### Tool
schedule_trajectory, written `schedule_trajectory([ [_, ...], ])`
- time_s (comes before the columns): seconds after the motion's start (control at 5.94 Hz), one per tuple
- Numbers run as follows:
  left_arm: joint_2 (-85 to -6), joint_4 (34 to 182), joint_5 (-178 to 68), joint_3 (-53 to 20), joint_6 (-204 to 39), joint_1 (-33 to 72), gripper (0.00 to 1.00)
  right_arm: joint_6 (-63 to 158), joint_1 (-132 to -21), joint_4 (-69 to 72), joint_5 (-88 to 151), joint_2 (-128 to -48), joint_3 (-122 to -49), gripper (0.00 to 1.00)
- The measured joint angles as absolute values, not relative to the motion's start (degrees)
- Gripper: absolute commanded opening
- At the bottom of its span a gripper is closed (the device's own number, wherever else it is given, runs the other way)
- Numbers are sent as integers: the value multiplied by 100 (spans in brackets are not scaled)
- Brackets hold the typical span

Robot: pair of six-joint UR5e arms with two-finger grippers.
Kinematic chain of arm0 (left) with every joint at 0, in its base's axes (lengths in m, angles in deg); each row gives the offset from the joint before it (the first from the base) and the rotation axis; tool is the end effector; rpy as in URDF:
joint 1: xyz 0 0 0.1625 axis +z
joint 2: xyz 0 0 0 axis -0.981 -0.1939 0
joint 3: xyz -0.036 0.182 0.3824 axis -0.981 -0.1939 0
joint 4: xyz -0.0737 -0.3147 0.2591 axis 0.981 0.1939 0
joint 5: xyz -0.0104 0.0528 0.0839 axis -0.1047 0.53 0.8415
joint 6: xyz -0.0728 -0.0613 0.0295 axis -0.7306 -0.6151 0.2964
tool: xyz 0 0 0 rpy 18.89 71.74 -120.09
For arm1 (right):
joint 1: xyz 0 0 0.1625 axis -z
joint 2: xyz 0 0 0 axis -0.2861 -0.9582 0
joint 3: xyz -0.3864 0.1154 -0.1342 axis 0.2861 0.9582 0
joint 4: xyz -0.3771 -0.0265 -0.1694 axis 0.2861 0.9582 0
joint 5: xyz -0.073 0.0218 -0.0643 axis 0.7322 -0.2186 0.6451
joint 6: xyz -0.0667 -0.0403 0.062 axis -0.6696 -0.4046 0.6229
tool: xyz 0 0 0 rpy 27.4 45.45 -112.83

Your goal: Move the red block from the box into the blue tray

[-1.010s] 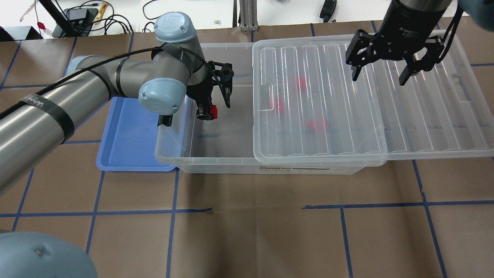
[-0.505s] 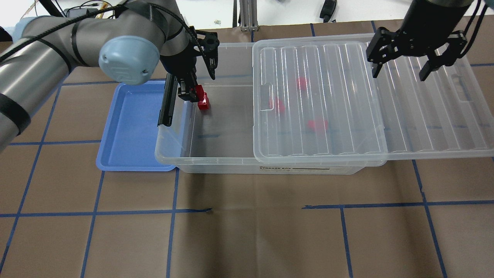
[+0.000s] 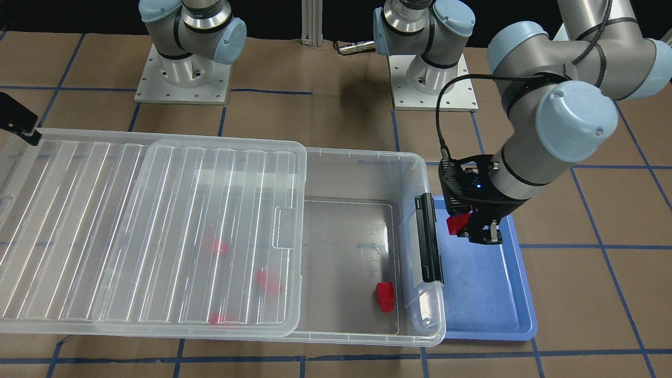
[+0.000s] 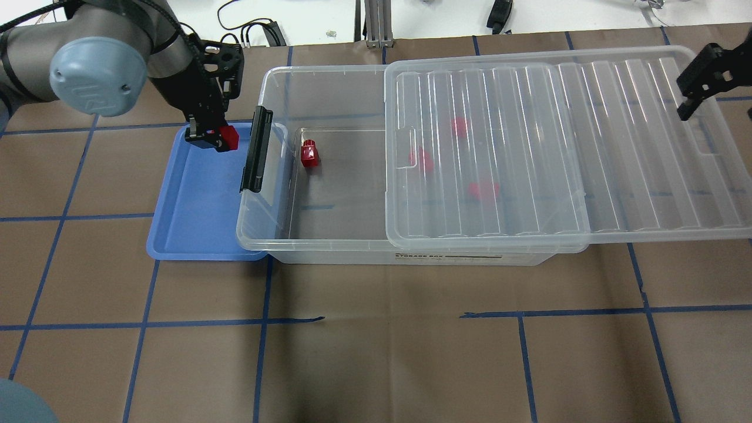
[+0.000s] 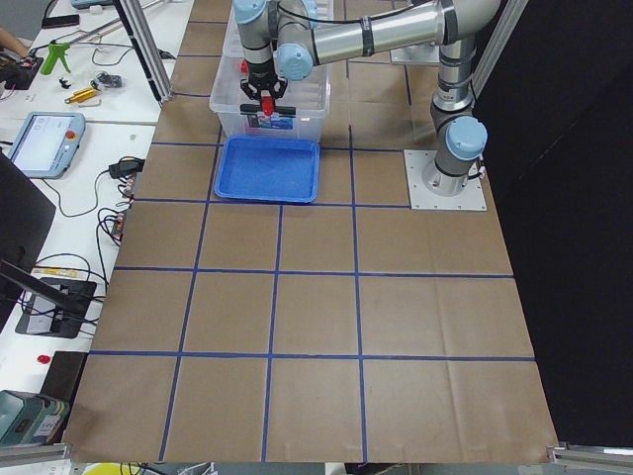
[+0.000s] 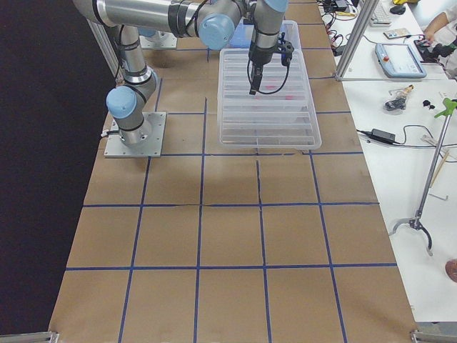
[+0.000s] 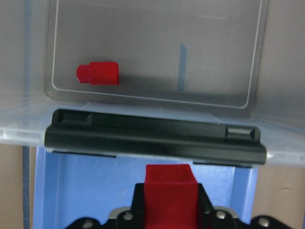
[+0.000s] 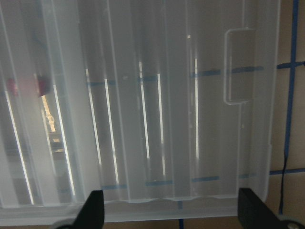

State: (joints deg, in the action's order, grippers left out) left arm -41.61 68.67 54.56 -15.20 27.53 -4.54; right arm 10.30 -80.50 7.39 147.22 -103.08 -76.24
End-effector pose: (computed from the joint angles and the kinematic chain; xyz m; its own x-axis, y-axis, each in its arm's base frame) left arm -0.0682 -0.5998 0.3627 -0.0216 0.9988 0.0448 0.9988 0.0234 -0.0421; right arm -0.1136 -0.5240 0.4850 -0.9960 0.0888 0.0056 0.0888 0.9896 0.1128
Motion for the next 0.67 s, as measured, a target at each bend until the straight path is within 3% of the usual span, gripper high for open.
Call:
schedule_trajectory([
  [0.67, -4383, 4838, 5419, -3112, 3938, 231, 18, -397, -6848, 1905, 15036, -9283, -7640, 100],
])
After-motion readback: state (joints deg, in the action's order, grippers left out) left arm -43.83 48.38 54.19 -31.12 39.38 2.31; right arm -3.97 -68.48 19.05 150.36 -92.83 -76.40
